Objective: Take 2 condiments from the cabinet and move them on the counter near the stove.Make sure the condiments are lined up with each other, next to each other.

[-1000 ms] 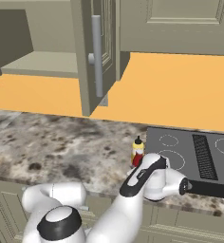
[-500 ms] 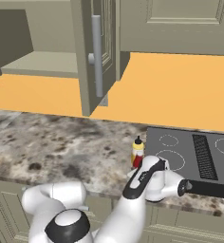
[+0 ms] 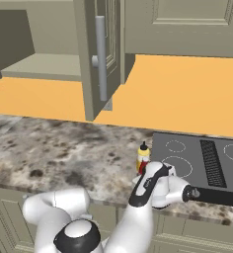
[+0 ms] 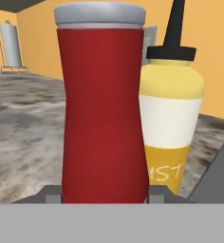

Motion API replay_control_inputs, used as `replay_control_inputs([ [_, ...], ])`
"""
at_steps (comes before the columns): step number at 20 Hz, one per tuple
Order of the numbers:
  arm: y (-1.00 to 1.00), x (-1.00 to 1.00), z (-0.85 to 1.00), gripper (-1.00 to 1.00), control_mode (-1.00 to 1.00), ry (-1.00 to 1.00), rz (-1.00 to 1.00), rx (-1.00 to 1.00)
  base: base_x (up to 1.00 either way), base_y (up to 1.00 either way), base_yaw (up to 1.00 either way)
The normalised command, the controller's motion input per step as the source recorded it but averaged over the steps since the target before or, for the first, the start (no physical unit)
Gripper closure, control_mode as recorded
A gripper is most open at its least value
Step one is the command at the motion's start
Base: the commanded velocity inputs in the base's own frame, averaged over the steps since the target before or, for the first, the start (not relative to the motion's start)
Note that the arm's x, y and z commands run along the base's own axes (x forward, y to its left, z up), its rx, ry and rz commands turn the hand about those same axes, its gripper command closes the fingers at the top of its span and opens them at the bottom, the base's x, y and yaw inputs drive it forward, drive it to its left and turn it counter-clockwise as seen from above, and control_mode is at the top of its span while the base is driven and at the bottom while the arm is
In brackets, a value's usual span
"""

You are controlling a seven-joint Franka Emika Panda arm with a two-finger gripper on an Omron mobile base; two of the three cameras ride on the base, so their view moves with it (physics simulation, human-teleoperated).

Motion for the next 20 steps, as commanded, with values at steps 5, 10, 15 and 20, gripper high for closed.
replay_control_inputs([
  [5,0.00,0.16,-0.16,1.00,-1.00,0.00,-0.01,0.00,0.00,0.00,0.00],
  [10,0.00,0.19,-0.15,1.00,-1.00,0.00,0.00,0.00,0.00,0.00,0.00],
  [15,-0.02,0.20,-0.11,1.00,-1.00,0.01,0.00,0.00,0.00,0.00,0.00],
  [20,0.00,0.09,-0.20,1.00,-1.00,0.00,0.00,0.00,0.00,0.00,0.00],
])
